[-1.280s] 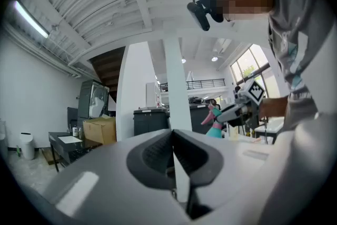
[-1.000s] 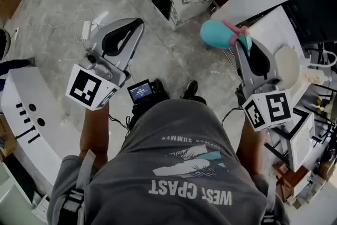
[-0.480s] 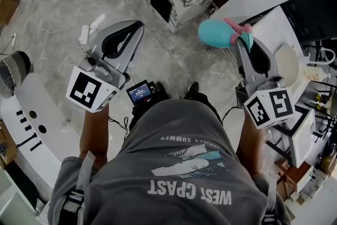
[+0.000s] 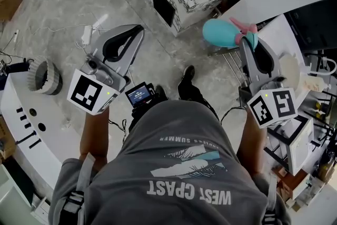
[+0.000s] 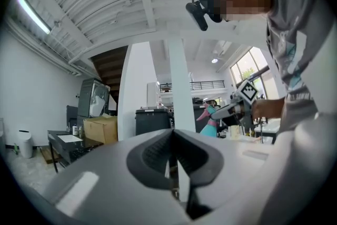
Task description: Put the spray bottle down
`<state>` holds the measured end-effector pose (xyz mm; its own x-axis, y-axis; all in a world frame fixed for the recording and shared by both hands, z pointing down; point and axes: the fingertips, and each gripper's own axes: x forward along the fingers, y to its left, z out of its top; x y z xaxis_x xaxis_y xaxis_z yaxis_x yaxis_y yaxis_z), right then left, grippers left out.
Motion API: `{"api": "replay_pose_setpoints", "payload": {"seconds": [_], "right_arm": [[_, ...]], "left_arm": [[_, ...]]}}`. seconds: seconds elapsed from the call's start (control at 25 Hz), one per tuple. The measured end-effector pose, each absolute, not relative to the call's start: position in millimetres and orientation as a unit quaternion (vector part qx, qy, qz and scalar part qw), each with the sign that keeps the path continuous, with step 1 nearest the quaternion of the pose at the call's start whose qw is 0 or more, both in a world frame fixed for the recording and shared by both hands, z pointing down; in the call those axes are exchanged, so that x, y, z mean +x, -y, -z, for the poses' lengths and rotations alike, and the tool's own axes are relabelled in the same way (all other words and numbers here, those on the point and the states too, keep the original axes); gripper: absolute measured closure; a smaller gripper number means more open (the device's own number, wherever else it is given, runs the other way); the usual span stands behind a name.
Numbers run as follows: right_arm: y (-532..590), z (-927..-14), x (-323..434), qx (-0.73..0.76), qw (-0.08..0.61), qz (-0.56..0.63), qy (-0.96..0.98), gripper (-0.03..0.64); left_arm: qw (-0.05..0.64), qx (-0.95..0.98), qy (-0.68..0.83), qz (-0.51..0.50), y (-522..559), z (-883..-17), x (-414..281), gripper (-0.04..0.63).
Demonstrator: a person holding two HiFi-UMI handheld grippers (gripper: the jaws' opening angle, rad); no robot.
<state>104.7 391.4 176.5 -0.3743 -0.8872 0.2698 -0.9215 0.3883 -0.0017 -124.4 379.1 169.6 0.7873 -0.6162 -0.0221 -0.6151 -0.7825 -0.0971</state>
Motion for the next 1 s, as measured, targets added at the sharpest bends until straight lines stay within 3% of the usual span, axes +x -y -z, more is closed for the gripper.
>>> {"api": "replay_pose_setpoints", "payload": {"seconds": [1.0], "right_arm": [[-229.1, -193.6, 180.3, 0.448, 0.085, -0.088, 0.885, 0.528]], "left_arm": [[0.052, -0.9, -0.43, 0.043, -279.3, -166.8, -37.4, 0.592]]}}
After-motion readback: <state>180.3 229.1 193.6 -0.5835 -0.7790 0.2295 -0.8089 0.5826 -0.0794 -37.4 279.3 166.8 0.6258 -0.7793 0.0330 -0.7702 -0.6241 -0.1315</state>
